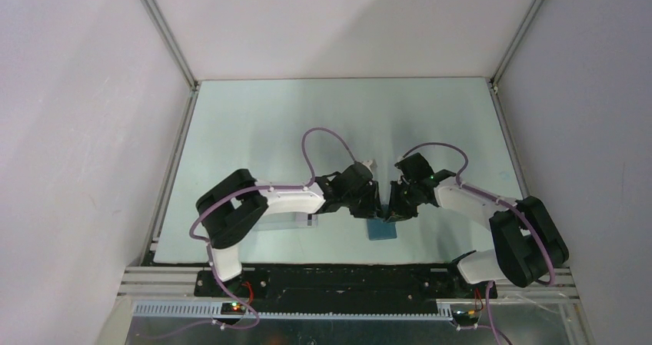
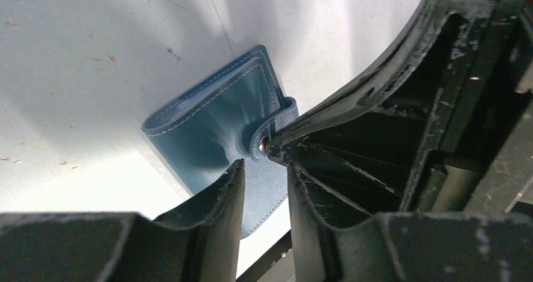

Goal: Put the credit cards into the card holder
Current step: Close the card holder at the center of the board.

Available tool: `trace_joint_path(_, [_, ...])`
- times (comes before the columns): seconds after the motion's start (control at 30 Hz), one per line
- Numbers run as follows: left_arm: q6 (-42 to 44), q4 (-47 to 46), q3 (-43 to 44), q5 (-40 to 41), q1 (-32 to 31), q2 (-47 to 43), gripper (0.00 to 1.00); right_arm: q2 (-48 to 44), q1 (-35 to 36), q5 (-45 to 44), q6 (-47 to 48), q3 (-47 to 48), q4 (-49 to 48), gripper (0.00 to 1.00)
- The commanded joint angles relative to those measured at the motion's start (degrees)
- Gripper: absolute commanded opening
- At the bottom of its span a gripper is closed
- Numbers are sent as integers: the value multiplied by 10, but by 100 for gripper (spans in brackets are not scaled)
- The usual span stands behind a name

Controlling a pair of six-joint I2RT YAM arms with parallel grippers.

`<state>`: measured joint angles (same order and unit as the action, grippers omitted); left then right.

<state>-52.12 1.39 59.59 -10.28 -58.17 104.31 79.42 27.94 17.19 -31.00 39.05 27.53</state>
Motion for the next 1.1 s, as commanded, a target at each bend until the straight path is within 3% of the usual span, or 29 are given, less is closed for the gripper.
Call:
trace_joint_path(0.0, [-4, -10, 2, 0, -1, 14, 34, 15, 4, -15, 10, 10, -9, 12])
trace_joint_path(0.33, [-2, -11, 7, 1, -1, 32, 16, 16, 4, -8, 10, 10, -11, 12])
trace_joint_path(0.5, [-1, -10, 6, 5, -1, 31, 1, 12, 4, -3, 10, 10, -12, 12])
trace_joint_path(1.07, [-4, -30, -4, 12, 1, 22, 0, -40, -3, 0, 14, 24, -4, 14])
